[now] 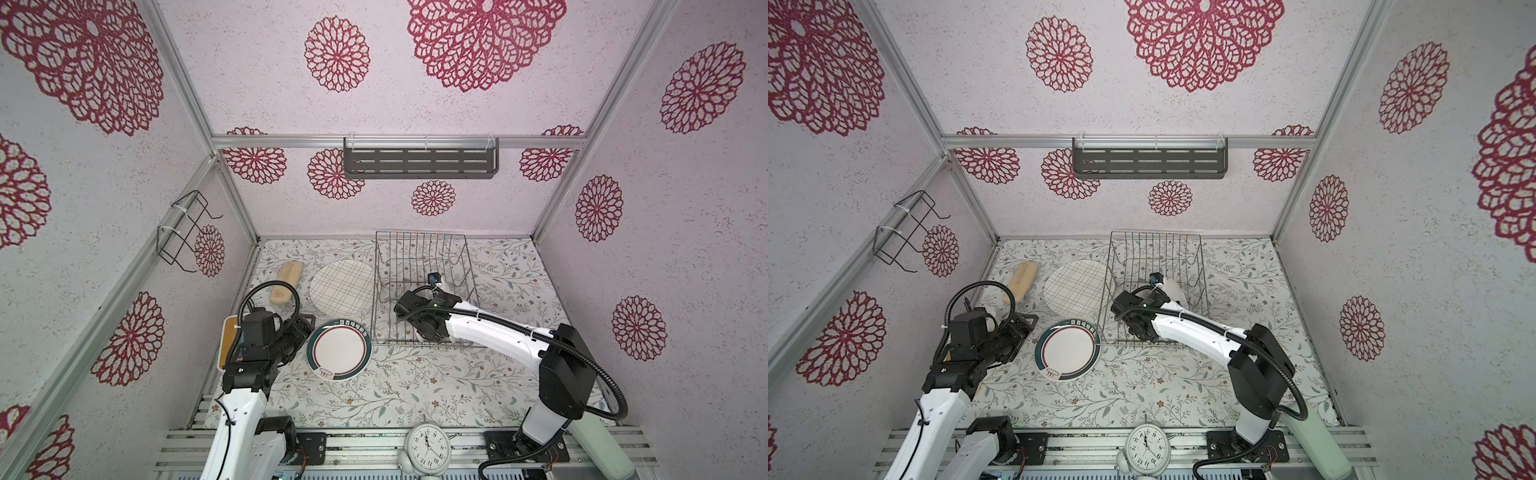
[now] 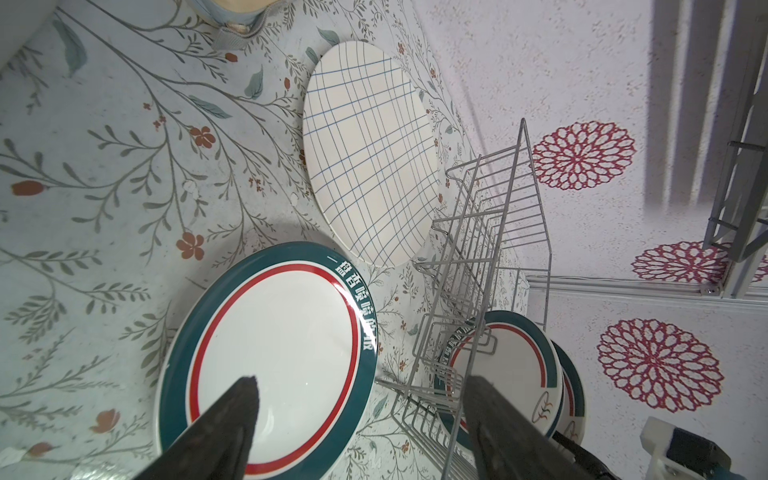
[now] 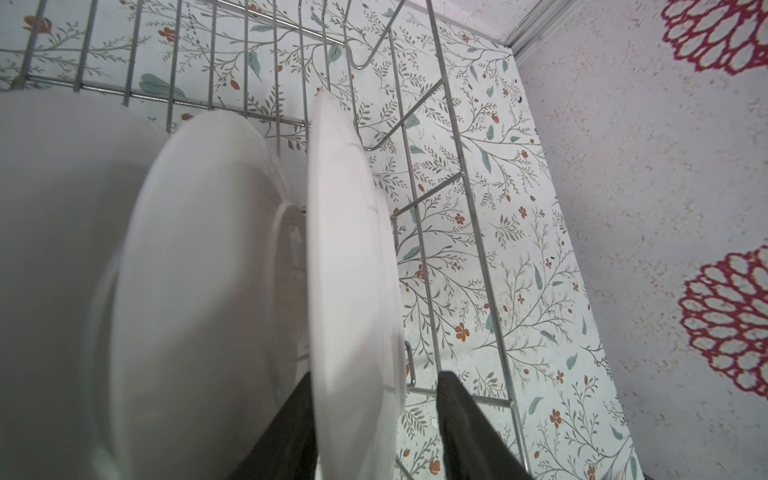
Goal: Unload the plates from the dish rack
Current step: 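Close the right gripper on the rim of the green-and-red rimmed plate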
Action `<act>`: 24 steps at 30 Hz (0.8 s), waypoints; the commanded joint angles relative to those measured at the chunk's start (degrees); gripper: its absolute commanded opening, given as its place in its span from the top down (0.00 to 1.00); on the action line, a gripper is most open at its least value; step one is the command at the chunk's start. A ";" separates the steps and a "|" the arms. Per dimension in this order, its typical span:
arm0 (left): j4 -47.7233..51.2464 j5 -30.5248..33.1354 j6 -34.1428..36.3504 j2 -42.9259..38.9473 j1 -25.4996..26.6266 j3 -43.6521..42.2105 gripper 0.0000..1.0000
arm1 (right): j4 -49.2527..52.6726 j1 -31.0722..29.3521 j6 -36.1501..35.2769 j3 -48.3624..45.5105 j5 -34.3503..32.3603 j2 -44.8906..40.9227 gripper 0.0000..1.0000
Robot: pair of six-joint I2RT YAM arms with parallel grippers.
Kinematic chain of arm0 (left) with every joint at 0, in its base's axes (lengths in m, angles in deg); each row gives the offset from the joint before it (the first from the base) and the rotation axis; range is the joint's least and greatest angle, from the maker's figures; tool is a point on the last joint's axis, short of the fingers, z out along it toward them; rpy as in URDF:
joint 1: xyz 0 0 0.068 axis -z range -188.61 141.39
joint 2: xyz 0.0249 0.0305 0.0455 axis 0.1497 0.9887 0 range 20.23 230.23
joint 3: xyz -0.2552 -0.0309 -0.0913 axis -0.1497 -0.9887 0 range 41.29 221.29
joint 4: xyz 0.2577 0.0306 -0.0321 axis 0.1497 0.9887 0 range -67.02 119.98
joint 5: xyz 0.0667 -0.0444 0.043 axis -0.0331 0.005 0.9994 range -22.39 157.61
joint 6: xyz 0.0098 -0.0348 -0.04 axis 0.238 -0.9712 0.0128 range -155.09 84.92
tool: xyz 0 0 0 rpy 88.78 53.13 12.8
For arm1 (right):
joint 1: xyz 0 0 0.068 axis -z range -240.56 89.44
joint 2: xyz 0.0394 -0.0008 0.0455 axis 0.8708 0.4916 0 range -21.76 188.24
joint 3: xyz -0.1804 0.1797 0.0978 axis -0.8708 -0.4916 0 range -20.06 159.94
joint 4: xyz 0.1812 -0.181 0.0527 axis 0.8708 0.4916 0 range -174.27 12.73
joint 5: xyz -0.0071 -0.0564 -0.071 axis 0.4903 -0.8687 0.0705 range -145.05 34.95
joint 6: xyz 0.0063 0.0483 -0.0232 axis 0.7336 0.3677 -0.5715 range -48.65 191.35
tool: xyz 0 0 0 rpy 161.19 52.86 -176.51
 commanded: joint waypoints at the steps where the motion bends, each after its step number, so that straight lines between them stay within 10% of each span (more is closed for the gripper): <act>1: -1.13 -0.34 0.16 -0.04 0.43 0.96 0.18 | 1.18 0.37 1.89 -0.37 -2.91 0.03 0.54; 24: -1.22 -0.35 0.29 0.13 0.52 1.13 0.18 | 0.65 0.55 1.50 -0.53 -3.00 1.10 0.67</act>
